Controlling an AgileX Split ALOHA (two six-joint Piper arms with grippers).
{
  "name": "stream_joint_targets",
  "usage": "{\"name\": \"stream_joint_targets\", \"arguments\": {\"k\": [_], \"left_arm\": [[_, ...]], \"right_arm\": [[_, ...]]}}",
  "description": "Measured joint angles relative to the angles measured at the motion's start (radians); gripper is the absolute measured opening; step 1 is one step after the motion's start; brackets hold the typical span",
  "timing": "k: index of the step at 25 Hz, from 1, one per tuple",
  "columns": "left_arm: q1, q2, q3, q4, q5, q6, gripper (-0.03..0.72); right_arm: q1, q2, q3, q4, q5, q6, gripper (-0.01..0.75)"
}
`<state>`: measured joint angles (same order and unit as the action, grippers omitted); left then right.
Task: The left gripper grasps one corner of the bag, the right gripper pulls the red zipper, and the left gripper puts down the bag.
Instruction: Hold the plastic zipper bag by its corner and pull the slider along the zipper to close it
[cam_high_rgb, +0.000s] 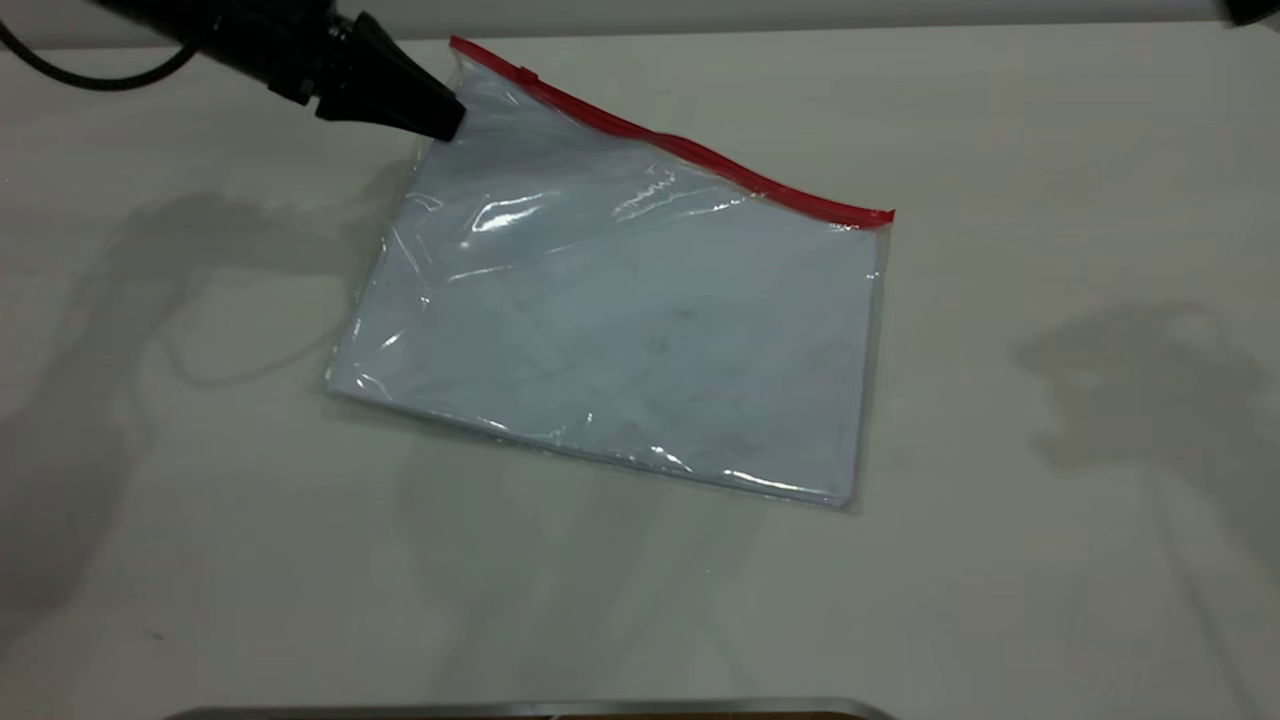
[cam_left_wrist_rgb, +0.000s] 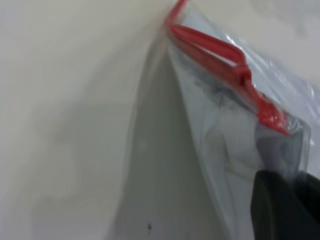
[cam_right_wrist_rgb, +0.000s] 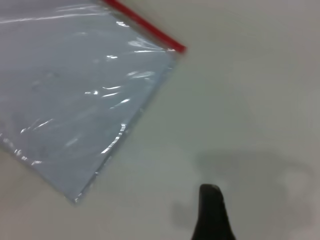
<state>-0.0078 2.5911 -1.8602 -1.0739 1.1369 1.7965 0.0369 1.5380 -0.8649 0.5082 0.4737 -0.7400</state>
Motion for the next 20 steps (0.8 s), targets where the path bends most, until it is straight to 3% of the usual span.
{"name": "stream_joint_targets", "arguments": {"k": [6,12,20], "left_arm": [[-0.082,0.000,-0.122,0.172,0.013,0.003,0.049],[-0.148,0.000,-0.160,0.218,0.017,0.079,0.049],[-0.223,0.000,-0.161,0.221,0.018,0.209,0.049]], "right_arm": [[0.109,0.181,-0.107,0.222,-0.012,-0.305,0.580],[0.203,0.354,-0.246,0.430,0.016,-0.560,0.580],[0.215,0.506,-0.349,0.645,0.139,-0.830,0.580]]}}
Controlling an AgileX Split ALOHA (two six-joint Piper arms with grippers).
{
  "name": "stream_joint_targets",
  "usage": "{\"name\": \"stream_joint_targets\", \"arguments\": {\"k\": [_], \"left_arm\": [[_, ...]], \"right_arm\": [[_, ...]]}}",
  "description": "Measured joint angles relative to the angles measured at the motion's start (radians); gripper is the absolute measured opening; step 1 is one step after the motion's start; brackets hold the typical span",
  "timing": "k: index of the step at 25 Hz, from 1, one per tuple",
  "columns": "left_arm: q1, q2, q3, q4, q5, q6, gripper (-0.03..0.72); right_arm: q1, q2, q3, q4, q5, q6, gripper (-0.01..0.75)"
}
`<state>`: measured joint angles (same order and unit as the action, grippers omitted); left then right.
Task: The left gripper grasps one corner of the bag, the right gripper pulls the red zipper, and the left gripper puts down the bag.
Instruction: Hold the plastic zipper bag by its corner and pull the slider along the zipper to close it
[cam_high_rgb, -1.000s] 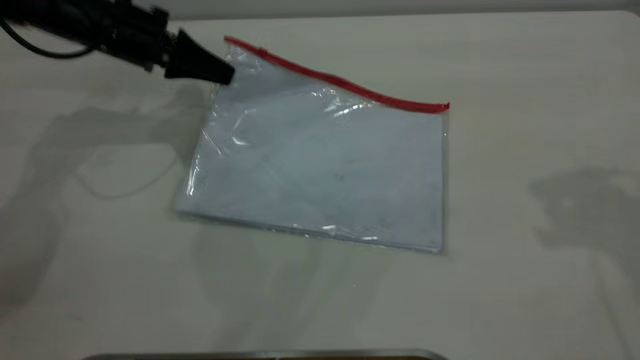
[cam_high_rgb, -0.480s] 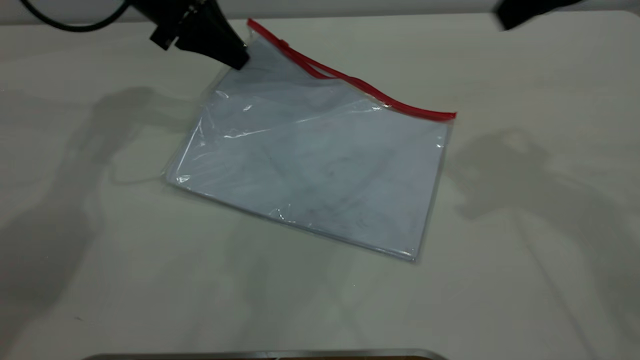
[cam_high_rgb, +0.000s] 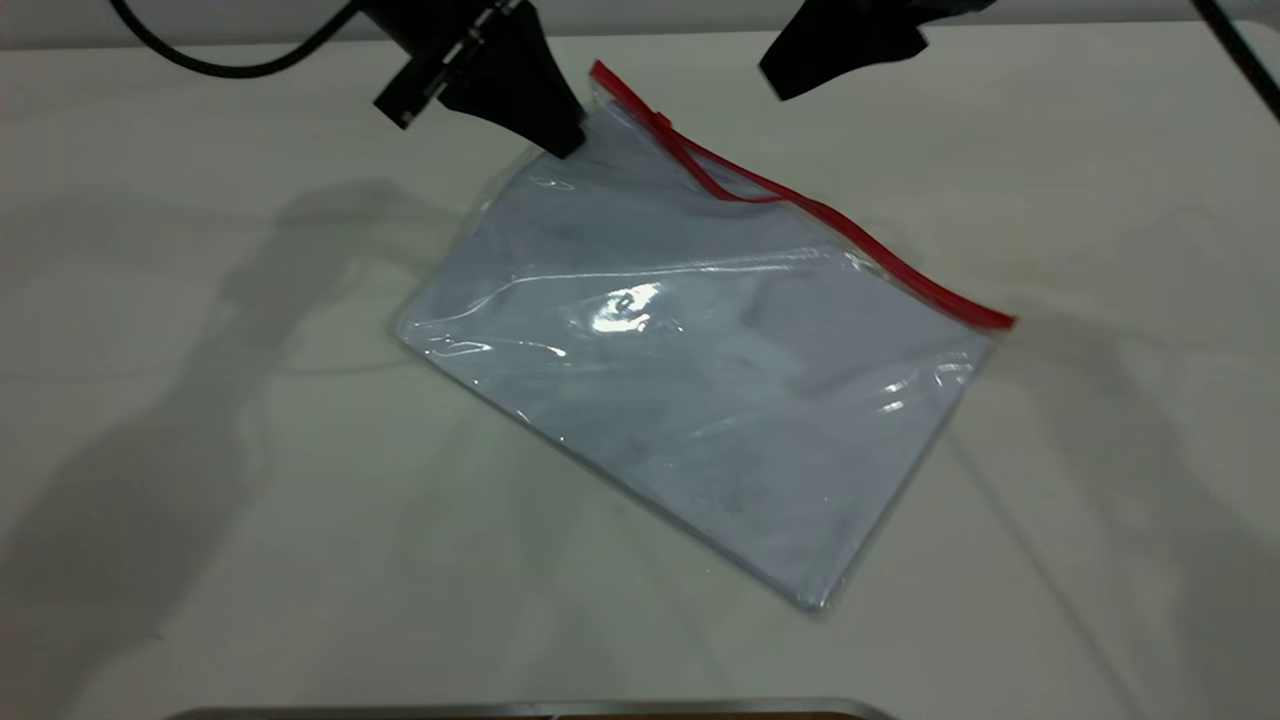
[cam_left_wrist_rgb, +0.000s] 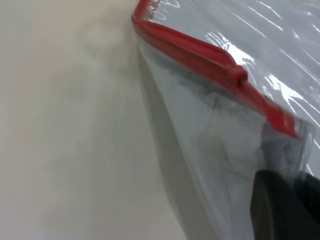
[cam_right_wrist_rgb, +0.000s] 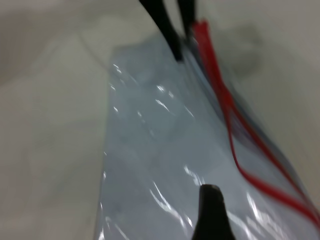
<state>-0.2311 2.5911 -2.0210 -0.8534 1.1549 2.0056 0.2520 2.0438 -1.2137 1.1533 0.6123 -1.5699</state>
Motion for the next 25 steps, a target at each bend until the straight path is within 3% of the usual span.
{"name": "stream_joint_targets", "arguments": {"k": [7,17,20,25], "left_arm": [[-0.045,0.000,0.000,-0.019,0.002,0.047,0.049],[-0.052,0.000,0.000,-0.120,0.003,0.074,0.049],[-0.052,0.000,0.000,-0.120,0.003,0.075,0.049],[-0.052,0.000,0.000,-0.121,0.003,0.075,0.049]], "right_arm": [[0.000,0.053,-0.003,0.124,0.045,-0.130,0.580],[0.000,0.117,-0.005,0.215,0.045,-0.160,0.565],[0.000,0.118,-0.005,0.229,0.045,-0.161,0.516],[0.000,0.118,-0.005,0.247,0.040,-0.161,0.366]]}}
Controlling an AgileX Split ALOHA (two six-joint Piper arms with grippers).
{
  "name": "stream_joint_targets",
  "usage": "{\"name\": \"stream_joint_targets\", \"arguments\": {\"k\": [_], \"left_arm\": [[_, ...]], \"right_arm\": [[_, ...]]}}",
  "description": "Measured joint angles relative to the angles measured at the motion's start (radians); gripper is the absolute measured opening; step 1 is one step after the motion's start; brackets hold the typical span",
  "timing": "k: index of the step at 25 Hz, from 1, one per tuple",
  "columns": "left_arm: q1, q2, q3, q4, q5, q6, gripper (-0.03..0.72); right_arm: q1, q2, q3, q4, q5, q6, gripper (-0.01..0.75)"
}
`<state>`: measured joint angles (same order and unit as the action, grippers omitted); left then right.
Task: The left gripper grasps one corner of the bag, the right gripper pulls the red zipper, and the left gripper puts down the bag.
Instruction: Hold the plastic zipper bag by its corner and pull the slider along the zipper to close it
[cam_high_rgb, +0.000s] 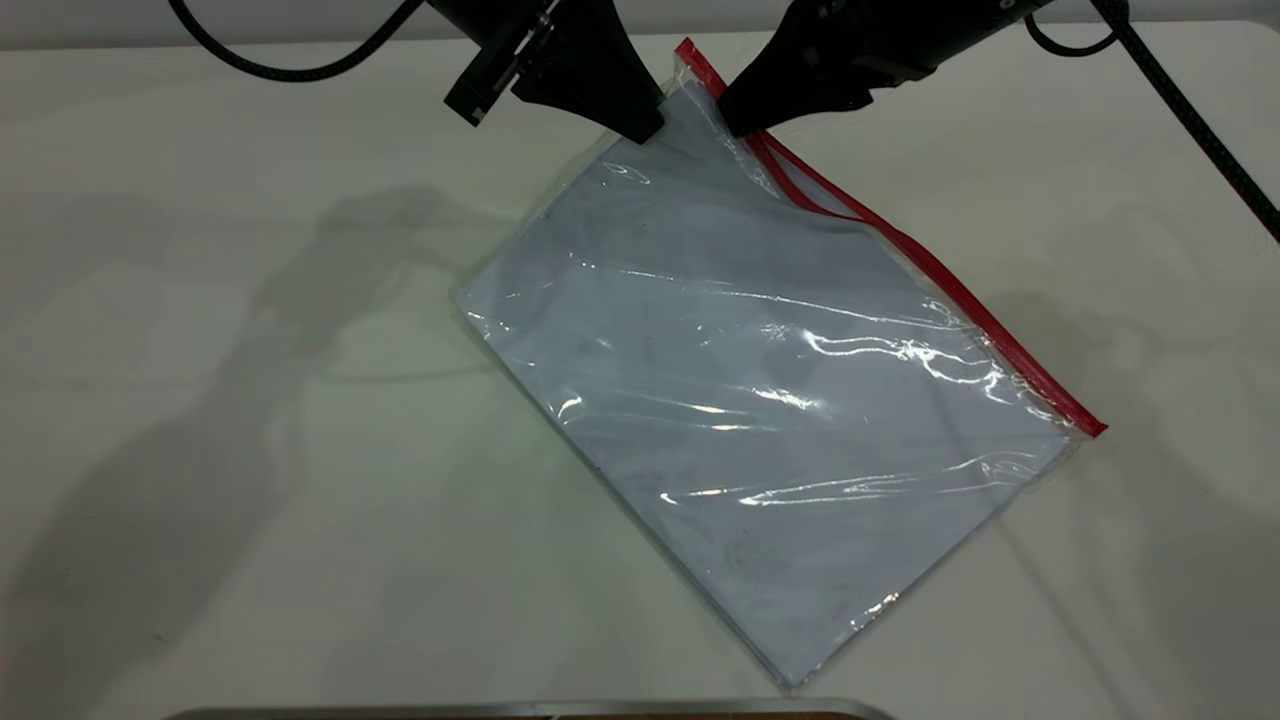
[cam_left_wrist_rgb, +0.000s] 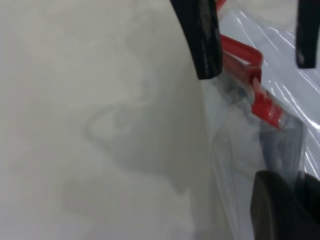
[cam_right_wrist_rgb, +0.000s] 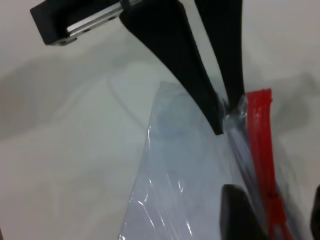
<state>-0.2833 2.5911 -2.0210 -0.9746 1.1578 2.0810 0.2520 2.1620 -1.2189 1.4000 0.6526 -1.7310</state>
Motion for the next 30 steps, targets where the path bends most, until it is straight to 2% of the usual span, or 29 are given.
{"name": "stream_joint_targets", "arguments": {"k": [4,6,19,26,30], "left_arm": [[0.000,0.000,0.000,0.000,0.000,0.000,0.049],[0.000,0.000,0.000,0.000,0.000,0.000,0.049],[0.000,0.000,0.000,-0.024,0.000,-0.007,0.049],[0.000,0.000,0.000,-0.024,0.001,-0.009,0.049],[0.000,0.000,0.000,-0.025,0.001,-0.009,0.049]], "right_arm": [[0.000,0.000,0.000,0.001,-0.003,-0.001,0.244],[0.000,0.000,0.000,0.001,-0.005,-0.001,0.209],[0.000,0.000,0.000,0.002,-0.008,-0.001,0.194],[0.000,0.000,0.000,-0.002,-0.011,-0.001,0.054],[0.000,0.000,0.000,-0.025,-0.017,-0.002,0.033]]}}
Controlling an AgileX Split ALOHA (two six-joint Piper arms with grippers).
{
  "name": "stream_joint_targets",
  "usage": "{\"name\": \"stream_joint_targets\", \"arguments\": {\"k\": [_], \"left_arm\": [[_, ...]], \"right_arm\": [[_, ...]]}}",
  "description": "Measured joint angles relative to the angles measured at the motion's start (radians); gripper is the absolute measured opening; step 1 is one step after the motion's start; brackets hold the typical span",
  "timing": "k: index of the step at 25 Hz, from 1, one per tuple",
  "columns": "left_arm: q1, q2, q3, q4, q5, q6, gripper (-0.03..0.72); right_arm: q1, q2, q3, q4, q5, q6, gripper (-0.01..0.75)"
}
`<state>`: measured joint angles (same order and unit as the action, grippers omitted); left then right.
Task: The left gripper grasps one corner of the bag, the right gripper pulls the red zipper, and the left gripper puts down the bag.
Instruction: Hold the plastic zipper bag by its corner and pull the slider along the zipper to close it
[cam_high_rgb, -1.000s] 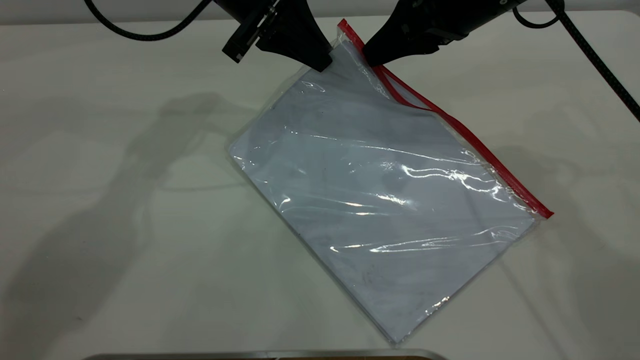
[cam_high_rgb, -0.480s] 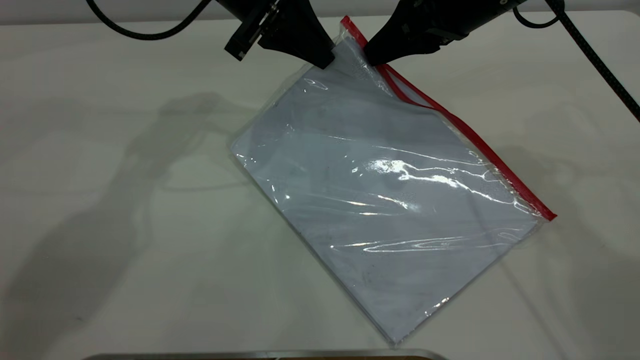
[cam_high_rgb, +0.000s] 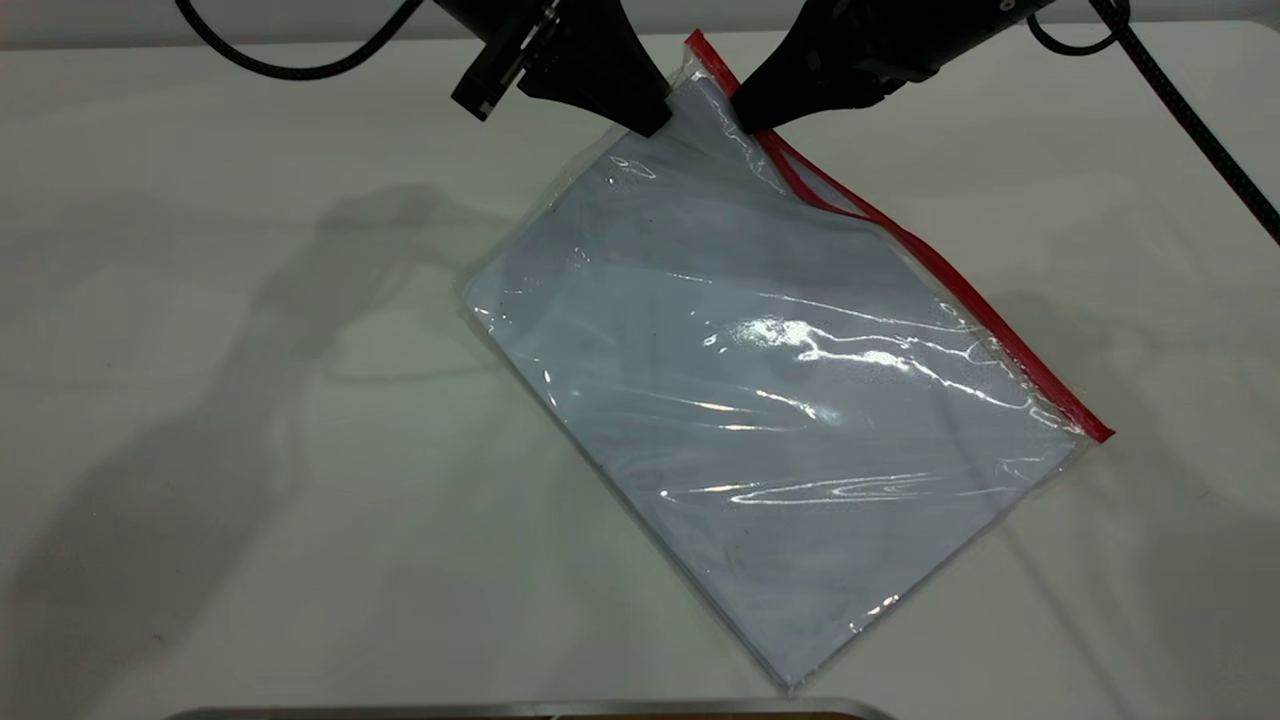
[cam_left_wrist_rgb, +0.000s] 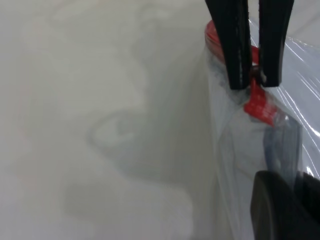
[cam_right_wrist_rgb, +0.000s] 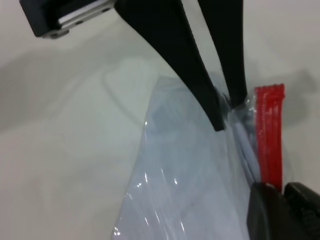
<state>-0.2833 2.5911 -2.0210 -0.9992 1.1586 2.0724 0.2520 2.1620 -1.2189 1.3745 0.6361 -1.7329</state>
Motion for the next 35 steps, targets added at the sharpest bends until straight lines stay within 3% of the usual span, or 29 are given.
{"name": "stream_joint_targets", "arguments": {"k": [18,35], "left_arm": [[-0.007,0.000,0.000,-0.009,-0.002,-0.034,0.049],[0.015,0.003,0.000,-0.051,-0.003,-0.056,0.049]], "right_arm": [[0.003,0.012,-0.003,-0.185,-0.098,0.117,0.035],[-0.092,0.060,-0.010,-0.236,-0.071,0.169,0.049]]}}
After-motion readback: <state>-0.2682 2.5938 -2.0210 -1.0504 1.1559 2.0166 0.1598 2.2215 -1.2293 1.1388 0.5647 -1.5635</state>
